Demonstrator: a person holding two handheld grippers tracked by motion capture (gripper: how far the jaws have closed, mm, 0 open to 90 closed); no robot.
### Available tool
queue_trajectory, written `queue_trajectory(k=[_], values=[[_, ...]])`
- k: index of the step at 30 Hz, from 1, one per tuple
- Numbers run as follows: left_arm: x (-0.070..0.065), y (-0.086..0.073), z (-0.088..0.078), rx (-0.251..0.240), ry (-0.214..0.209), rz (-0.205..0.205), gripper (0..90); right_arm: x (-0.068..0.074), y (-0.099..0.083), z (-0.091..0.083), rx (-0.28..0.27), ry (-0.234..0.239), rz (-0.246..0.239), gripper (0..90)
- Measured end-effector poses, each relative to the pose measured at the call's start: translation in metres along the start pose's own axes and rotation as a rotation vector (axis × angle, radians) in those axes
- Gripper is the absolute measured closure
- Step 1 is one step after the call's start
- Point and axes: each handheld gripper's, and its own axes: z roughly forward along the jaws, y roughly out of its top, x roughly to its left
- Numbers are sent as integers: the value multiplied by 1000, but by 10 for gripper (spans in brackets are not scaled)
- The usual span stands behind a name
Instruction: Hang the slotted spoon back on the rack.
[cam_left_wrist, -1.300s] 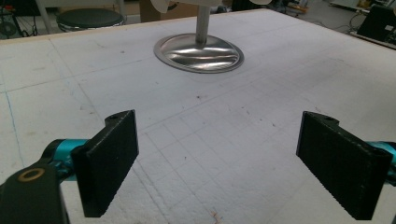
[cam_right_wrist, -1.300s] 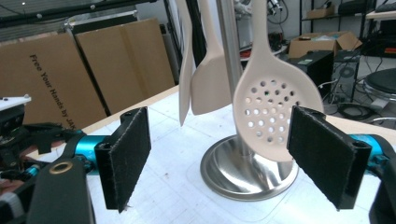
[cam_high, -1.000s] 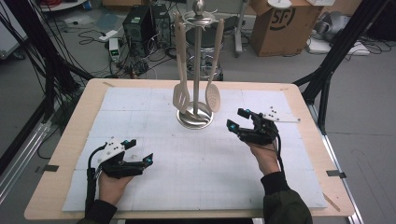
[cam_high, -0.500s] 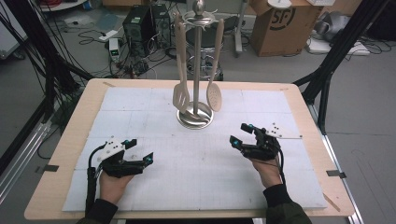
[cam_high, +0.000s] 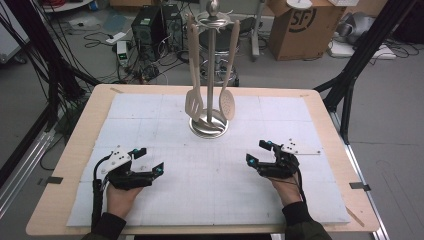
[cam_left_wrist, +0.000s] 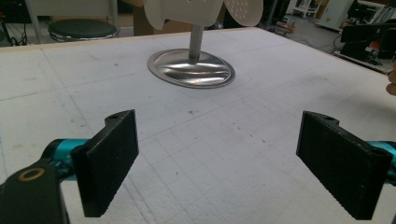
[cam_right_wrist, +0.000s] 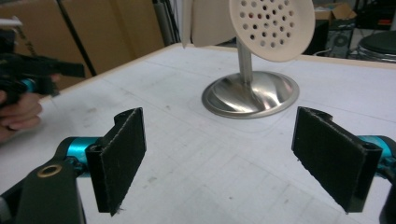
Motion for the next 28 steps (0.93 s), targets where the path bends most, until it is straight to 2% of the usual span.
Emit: queue_trajectory(k=[2, 7, 11, 15, 16, 28], values=[[0, 0, 0, -1, 2, -2, 134, -1, -1, 0, -2, 6, 18, 167], [1, 0, 0, -4, 2, -2, 134, -1, -6, -3, 12, -4, 14, 167], [0, 0, 1, -2, 5, 1, 134, -2, -6, -5, -1, -9, 21, 167], [0, 0, 2, 2, 6, 2, 134, 1, -9, -5, 17, 1, 23, 167], [0, 0, 1, 1, 5, 2, 134, 1, -9, -5, 17, -1, 13, 168], [0, 0, 2, 7, 9, 5, 135, -1, -9, -5, 10, -8, 25, 168]])
